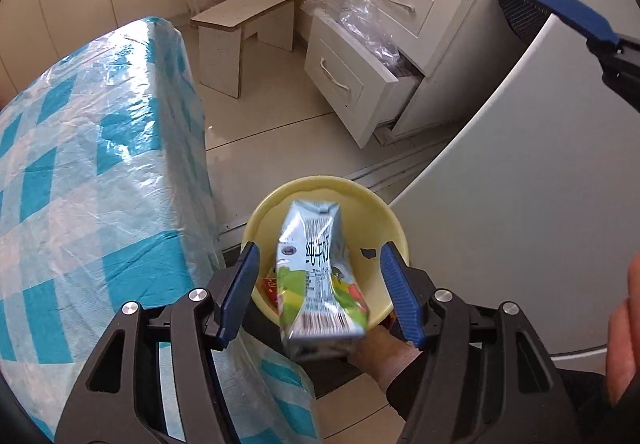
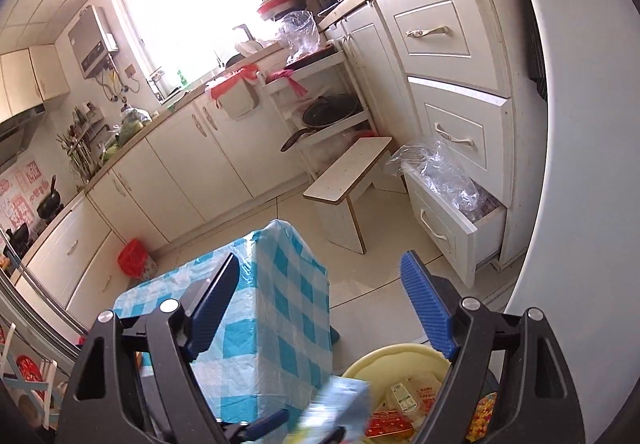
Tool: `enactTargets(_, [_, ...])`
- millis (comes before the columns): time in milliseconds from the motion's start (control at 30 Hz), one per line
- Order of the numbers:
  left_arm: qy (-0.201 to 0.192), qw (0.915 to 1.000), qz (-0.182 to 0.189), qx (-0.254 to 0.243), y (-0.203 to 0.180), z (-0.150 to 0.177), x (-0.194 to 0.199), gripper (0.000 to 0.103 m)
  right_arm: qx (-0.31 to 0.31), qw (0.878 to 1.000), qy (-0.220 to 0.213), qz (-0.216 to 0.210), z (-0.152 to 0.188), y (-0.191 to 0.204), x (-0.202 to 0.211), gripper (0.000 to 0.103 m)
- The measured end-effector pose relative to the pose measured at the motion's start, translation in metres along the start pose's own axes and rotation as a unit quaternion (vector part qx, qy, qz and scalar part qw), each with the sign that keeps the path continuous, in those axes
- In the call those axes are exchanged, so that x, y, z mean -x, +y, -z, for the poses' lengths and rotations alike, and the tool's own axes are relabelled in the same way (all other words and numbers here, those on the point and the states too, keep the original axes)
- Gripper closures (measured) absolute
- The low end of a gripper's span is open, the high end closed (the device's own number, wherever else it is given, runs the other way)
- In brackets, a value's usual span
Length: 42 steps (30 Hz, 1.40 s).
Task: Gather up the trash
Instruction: 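Open both tools to drop the carton and bottle into the bucket, then grasp an orange peel with the right tool while the left tool grasps another peel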
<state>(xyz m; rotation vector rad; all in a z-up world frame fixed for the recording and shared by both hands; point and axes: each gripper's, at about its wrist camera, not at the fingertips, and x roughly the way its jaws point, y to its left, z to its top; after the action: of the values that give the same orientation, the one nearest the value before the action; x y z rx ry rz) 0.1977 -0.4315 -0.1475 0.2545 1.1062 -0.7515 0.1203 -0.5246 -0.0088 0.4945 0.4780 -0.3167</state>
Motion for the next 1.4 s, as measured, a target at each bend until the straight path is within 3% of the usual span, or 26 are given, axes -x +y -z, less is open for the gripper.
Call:
enactTargets(167, [-0.024, 0.9996, -0.01, -0.004, 0.002, 0.0, 0.018, 0.031, 0.002, 1.0, -0.013, -0.005, -0.001, 0.006, 0.004, 0.023])
enactTargets(333, [-0.052, 0.9981, -0.028, 0.017, 0.032, 0.013, 0.058, 0.031, 0.011, 1.0, -0.014, -0.004, 0.004, 0.015, 0.001, 0.021])
enactTargets(600, [-0.101, 0.9901, -0.076, 0.061, 0.104, 0.059, 0.131, 0.029, 0.063, 0.998, 0.025, -0.014, 0.026, 0.057, -0.023, 0.02])
enactTargets(833, [-0.12, 0.9815, -0.103, 0.108, 0.163, 0.095, 0.167, 0.028, 0.112, 0.991, 0.071, -0.03, 0.053, 0.099, -0.052, 0.02])
enactTargets(967, [-0.147, 0.9695, -0.149, 0.127, 0.196, 0.131, 0.193, 0.028, 0.125, 0.985, 0.106, -0.046, 0.071, 0.12, -0.069, 0.02])
enactTargets(1067, [-0.162, 0.953, -0.191, 0.172, 0.24, 0.158, 0.211, 0.028, 0.145, 0.979, 0.131, -0.063, 0.086, 0.138, -0.079, 0.02])
enactTargets(1233, [-0.15, 0.9314, -0.208, 0.258, 0.316, 0.182, 0.218, 0.028, 0.171, 0.963, 0.175, -0.11, 0.114, 0.176, -0.094, 0.02])
enactTargets(1400, [-0.142, 0.9303, -0.211, 0.264, 0.345, 0.18, 0.204, 0.028, 0.168, 0.953, 0.208, -0.143, 0.133, 0.211, -0.117, 0.02])
